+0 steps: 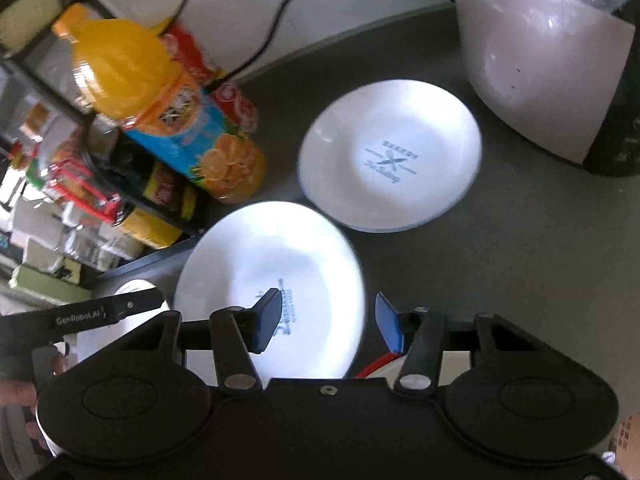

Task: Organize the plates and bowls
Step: 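Move both tools toward the white 'Sweet' plate rim, then close both tools on the 'Sweet' plate rim, then carry the 'Sweet' plate with both tools and lower it onto the plain white plate, then open both tools and lift them off the plate stack, then move both tools to the white 'Bakery' plate, then close both tools on the 'Bakery' plate rim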

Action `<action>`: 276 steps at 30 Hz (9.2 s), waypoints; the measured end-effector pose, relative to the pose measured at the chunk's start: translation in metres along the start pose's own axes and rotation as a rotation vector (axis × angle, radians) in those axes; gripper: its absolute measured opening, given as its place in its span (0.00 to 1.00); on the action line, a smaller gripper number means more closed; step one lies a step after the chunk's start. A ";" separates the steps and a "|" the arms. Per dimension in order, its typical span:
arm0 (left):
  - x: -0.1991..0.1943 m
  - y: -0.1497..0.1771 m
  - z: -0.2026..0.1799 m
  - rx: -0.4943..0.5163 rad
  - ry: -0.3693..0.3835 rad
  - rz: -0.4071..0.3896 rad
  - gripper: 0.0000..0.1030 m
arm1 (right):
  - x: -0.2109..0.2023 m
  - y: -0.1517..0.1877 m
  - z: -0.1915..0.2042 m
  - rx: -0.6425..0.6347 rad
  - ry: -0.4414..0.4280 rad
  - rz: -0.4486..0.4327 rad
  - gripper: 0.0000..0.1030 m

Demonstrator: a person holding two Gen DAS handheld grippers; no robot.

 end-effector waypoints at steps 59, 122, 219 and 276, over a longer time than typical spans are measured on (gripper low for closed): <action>0.054 -0.007 0.010 -0.082 0.026 0.106 0.24 | 0.063 -0.024 0.013 -0.211 0.063 0.128 0.20; -0.062 0.066 0.174 -0.397 -0.076 -0.007 0.24 | 0.067 0.050 0.195 -0.460 -0.028 0.146 0.18; -0.061 0.019 0.080 -0.274 -0.208 -0.081 0.55 | 0.017 -0.013 0.095 -0.259 -0.105 -0.001 0.51; 0.138 -0.036 -0.107 -0.202 0.078 -0.109 0.12 | 0.026 -0.063 -0.037 -0.304 0.099 -0.060 0.51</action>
Point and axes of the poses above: each gripper's, at about its wrist camera, not at the fingertips, and x roughly the way its jaws point, z to its left, y to its underside, the point moved 7 cm from there along x, roughly the way its jaws point, and after that the axes turned 12 degrees about y, right-handed, at the moved point
